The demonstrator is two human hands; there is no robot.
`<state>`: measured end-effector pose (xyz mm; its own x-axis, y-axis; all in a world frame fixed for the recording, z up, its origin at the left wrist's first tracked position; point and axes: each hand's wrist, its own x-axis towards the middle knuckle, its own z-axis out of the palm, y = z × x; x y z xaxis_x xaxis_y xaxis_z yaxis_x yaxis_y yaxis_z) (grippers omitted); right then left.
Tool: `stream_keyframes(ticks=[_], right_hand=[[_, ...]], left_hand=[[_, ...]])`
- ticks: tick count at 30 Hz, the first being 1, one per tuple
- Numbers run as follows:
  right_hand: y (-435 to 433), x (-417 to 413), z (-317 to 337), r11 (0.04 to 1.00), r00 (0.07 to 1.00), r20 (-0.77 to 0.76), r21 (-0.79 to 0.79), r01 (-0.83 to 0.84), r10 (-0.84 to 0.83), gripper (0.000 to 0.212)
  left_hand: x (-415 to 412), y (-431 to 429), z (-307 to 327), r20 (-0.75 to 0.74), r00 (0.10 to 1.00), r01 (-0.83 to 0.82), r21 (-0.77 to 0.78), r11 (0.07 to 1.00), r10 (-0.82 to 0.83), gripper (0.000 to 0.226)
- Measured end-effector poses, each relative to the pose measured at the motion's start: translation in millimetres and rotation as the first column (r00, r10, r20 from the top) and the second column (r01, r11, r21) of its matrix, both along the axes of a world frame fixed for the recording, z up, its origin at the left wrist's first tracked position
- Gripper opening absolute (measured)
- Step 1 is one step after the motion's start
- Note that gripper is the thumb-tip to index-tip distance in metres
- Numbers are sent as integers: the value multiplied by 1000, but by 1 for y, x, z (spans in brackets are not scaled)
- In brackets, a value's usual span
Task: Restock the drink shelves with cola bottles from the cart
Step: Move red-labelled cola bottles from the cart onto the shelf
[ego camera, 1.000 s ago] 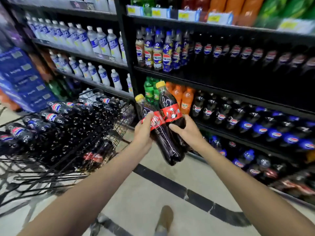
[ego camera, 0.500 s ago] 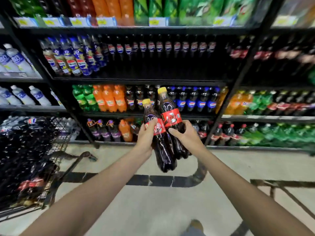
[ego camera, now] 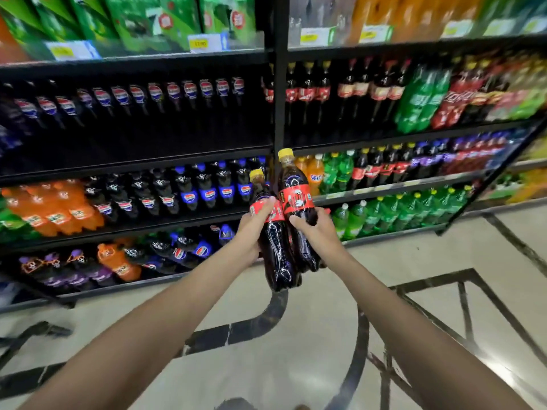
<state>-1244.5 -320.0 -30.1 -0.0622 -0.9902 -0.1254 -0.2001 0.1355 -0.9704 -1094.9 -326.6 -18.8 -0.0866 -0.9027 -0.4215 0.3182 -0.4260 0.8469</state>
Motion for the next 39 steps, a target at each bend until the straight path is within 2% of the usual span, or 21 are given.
stream_keyframes(ticks=[2,5,10,14,20,23,26,31,39], right_hand=[[-12,-29,-1,1000,1000,-1,13,22,-22,24],[-32,-69,-2,996,997,-12,48,72,-72,34],[-71,-118,-6,989,989,5,34,144,-145,29],[-111,-151,-12,985,986,3,36,167,-167,26],[-193,-198,-8,990,989,-78,60,129,-124,34],[-237,-209,-1,997,991,-110,24,74,-71,29],[-273,-212,-1,999,989,-142,-7,42,-43,17],[-333,-201,-6,999,988,-148,-3,-47,46,26],[-438,-173,-11,983,970,-178,-50,-176,165,31]], left_hand=[[-28,-15,1,37,999,24,2,1000,-24,51],[-67,-39,1,72,997,34,13,999,-34,80],[-118,-91,-12,179,983,35,-37,999,-28,74],[-149,-142,-23,287,957,67,-59,996,-47,93],[-183,-234,-33,364,925,155,-101,983,-109,87],[-191,-271,-32,359,931,116,-116,986,-68,95],[-192,-303,-28,398,917,84,-171,982,-9,84],[-181,-342,-22,382,922,54,-298,953,67,58],[-156,-413,-15,419,888,-55,-317,947,192,58]])
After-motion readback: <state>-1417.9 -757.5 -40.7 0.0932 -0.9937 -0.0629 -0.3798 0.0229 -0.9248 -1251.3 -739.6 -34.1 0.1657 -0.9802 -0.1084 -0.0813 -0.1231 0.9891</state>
